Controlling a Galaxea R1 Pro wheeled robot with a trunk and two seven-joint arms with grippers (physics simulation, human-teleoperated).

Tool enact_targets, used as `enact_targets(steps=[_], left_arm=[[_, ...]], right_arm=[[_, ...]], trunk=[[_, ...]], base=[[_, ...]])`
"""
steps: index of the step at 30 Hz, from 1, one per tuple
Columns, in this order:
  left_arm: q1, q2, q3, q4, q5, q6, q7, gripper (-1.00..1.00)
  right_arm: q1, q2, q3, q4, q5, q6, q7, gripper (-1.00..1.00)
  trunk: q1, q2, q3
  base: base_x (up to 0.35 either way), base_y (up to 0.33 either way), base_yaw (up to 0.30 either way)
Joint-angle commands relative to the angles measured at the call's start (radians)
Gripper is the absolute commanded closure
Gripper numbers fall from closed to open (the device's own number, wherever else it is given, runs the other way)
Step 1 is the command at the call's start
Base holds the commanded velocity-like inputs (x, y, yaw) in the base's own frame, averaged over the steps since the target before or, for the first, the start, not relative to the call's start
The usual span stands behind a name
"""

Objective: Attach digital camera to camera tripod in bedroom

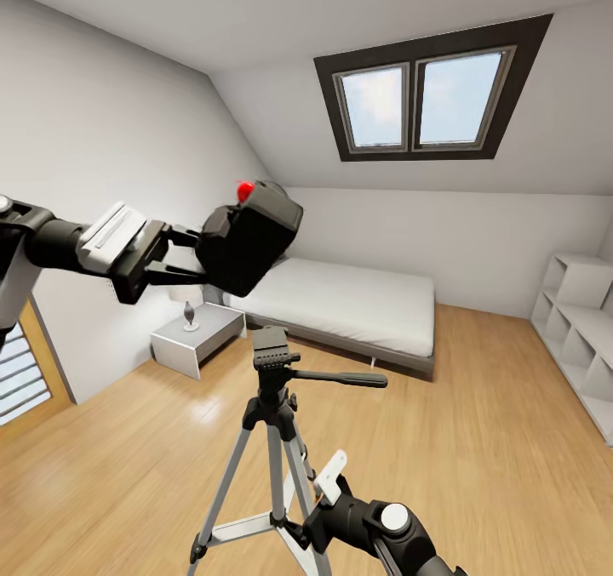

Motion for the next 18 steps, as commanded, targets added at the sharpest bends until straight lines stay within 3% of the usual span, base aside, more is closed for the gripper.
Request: enact_targets(steps=[1,7,18], left_arm=[[-0.009,0.001,-0.017,0.001,0.003,0.008,-0.002,1.0],[-0.034,0.001,-0.073,0.001,-0.04,0.008,-0.002,1.0],[-0.038,0.0,-0.099,0.001,-0.083,0.003,-0.002,1.0]], right_arm=[[0.0,0.001,-0.001,-0.001,0.009,0.003,0.005,-1.0],[0.0,0.001,-0.003,-0.002,0.001,0.003,-0.001,-1.0],[0.0,0.001,-0.005,-0.003,-0.002,0.003,-0.005,-1.0]], trunk=[[0.0,-0.001,-0.001],[0.0,-0.001,-0.001],[0.0,-0.001,-0.001]], base=[[0.0,0.0,0.0],[0.0,0.0,0.0],[0.0,0.0,0.0]])
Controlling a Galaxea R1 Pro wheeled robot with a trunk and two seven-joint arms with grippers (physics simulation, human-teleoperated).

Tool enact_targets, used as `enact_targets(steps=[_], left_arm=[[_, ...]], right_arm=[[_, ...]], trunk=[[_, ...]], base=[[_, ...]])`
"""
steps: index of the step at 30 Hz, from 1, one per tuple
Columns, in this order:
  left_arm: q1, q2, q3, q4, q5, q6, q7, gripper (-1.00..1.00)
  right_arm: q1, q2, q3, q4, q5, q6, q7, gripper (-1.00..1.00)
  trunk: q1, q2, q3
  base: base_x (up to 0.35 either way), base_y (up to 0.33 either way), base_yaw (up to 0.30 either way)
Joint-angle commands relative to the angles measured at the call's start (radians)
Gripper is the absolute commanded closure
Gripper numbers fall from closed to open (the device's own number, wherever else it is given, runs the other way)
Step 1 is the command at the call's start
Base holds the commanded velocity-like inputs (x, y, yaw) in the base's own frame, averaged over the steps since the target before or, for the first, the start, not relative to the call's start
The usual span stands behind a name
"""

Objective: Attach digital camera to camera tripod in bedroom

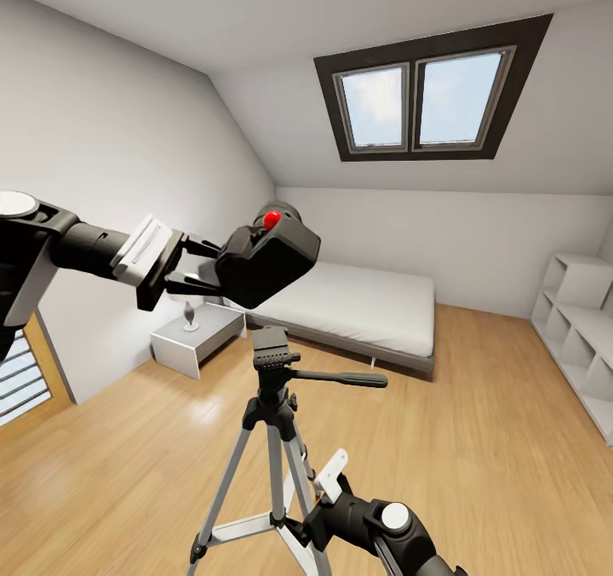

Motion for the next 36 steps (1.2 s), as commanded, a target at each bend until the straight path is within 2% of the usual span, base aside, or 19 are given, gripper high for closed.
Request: enact_targets(steps=[1,8,9,31,33,36], left_arm=[[-0.001,0.001,-0.003,0.0,0.003,0.007,-0.003,1.0],[-0.001,0.001,-0.006,0.001,-0.001,0.007,-0.003,1.0],[-0.002,0.001,-0.006,0.0,-0.001,0.007,-0.003,1.0],[-0.012,0.008,-0.008,0.0,0.001,0.014,-0.008,1.0],[-0.023,0.026,-0.014,0.0,0.004,0.016,-0.009,1.0],[-0.046,0.073,-0.032,-0.001,0.009,0.024,-0.011,1.0]], right_arm=[[0.0,0.0,-0.001,-0.001,0.01,0.003,0.006,-1.0],[0.0,0.0,-0.001,-0.001,0.01,0.002,0.005,-1.0],[0.0,0.0,-0.001,-0.002,0.01,0.002,0.005,1.0],[0.0,0.0,-0.001,-0.002,0.011,-0.001,0.005,1.0],[0.0,0.0,-0.001,-0.002,0.011,-0.002,0.005,1.0],[0.0,0.0,-0.001,-0.002,0.011,-0.002,0.005,1.0]], trunk=[[0.0,-0.001,0.0],[0.0,-0.001,0.0],[0.0,-0.001,0.0],[0.0,-0.001,0.0],[0.0,-0.001,0.0],[0.0,-0.001,0.0]], base=[[0.0,0.0,0.0],[0.0,0.0,0.0],[0.0,0.0,0.0],[0.0,0.0,0.0],[0.0,0.0,0.0],[0.0,0.0,0.0]])
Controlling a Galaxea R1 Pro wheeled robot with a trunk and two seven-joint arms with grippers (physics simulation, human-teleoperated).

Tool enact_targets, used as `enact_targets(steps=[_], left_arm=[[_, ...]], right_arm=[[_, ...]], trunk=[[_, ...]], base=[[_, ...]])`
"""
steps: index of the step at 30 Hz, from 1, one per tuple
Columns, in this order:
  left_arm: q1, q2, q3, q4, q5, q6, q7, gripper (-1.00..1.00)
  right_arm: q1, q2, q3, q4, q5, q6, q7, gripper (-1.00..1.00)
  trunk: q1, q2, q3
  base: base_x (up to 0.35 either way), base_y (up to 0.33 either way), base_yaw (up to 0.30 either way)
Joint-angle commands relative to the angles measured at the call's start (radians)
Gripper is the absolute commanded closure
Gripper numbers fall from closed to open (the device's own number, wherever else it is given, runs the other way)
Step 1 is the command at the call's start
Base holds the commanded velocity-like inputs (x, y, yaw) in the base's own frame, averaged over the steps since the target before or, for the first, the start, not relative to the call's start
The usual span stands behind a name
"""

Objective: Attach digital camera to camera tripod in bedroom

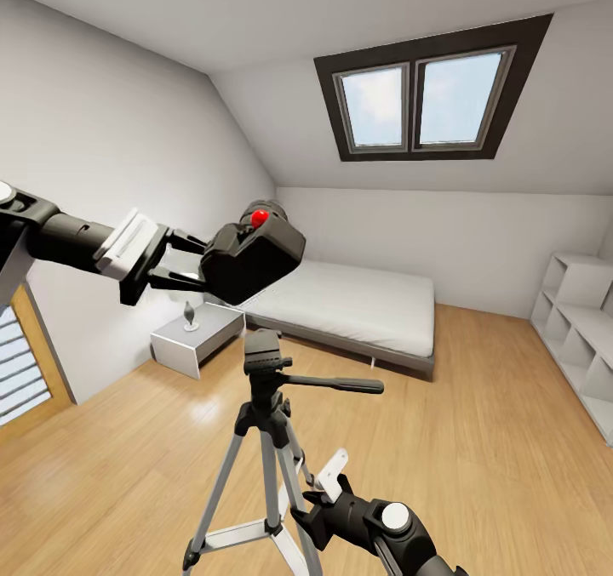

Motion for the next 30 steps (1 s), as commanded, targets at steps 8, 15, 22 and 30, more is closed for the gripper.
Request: enact_targets(steps=[8,15,22,30], left_arm=[[-0.154,0.123,-0.187,0.001,0.104,0.046,-0.007,1.0],[-0.291,0.152,-0.387,0.002,0.183,0.145,-0.007,1.0],[-0.374,0.171,-0.504,0.002,0.23,0.325,-0.007,1.0],[-0.393,0.176,-0.538,0.008,0.312,0.376,-0.006,1.0]], right_arm=[[0.0,0.001,-0.001,-0.002,0.008,0.004,0.007,1.0],[0.0,0.0,-0.001,-0.002,0.008,0.004,0.007,1.0],[0.0,-0.001,0.0,-0.002,0.008,0.005,0.007,1.0],[0.0,-0.001,0.0,-0.002,0.008,0.007,0.007,1.0]], trunk=[[0.0,-0.001,-0.001],[0.0,-0.001,-0.001],[0.0,-0.001,-0.001],[0.0,-0.001,-0.001]], base=[[0.0,0.0,0.0],[0.0,0.0,0.0],[0.0,0.0,0.0],[0.0,0.0,0.0]])
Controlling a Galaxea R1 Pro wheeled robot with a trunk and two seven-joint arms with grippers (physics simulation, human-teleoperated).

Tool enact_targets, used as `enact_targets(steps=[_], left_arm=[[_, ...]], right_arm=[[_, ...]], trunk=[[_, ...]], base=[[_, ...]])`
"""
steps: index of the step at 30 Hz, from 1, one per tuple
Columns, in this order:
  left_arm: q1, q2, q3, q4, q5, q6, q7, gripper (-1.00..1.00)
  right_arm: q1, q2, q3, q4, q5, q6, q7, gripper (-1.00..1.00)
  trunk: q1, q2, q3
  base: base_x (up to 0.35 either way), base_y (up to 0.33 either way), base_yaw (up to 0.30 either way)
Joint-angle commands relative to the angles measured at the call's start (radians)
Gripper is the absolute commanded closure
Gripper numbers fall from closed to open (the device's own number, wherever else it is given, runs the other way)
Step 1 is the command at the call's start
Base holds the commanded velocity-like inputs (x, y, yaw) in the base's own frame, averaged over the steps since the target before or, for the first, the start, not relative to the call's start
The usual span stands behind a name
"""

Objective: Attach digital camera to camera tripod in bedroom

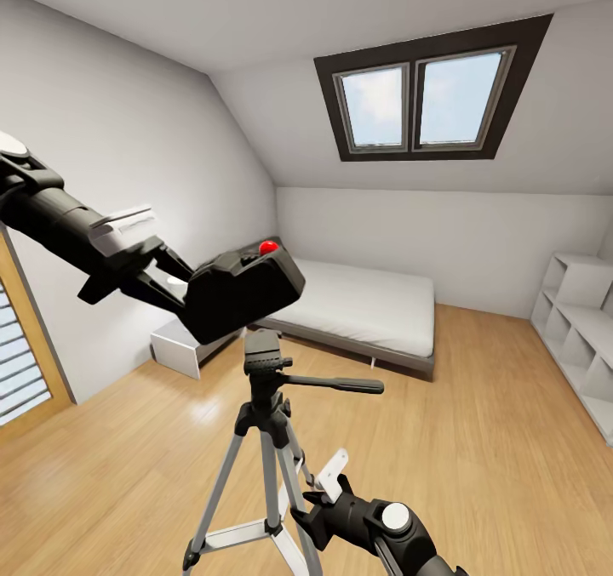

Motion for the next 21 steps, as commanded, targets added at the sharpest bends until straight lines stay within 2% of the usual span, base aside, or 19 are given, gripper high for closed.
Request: enact_targets(steps=[1,5,6,7,15,21], left_arm=[[-0.003,0.001,-0.008,0.003,0.009,0.01,-0.004,1.0],[-0.006,0.0,-0.028,0.014,0.022,0.01,-0.004,1.0],[-0.024,-0.003,-0.061,0.027,0.031,0.01,-0.003,1.0],[-0.037,-0.003,-0.077,0.032,0.032,0.01,-0.002,1.0],[-0.111,-0.012,-0.175,0.056,0.034,0.01,0.0,1.0],[-0.207,-0.046,-0.276,0.087,0.036,0.01,0.0,1.0]], right_arm=[[0.0,0.001,0.0,-0.001,0.011,0.005,0.007,1.0],[0.0,0.001,0.0,-0.002,0.011,0.006,0.007,1.0],[0.0,0.001,0.001,-0.002,0.012,0.007,0.007,1.0],[0.0,0.001,0.001,-0.001,0.012,0.007,0.006,1.0],[0.001,0.002,0.001,-0.002,0.012,0.007,0.006,1.0],[0.001,0.002,0.001,-0.002,0.012,0.007,0.006,1.0]], trunk=[[0.0,-0.001,-0.001],[0.0,-0.001,-0.001],[0.0,-0.001,-0.001],[0.0,-0.001,-0.001],[0.0,-0.001,-0.001],[0.0,-0.001,-0.001]], base=[[0.0,0.0,0.0],[0.0,0.0,0.0],[0.0,0.0,0.0],[0.0,0.0,0.0],[0.0,0.0,0.0],[0.0,0.0,0.0]])
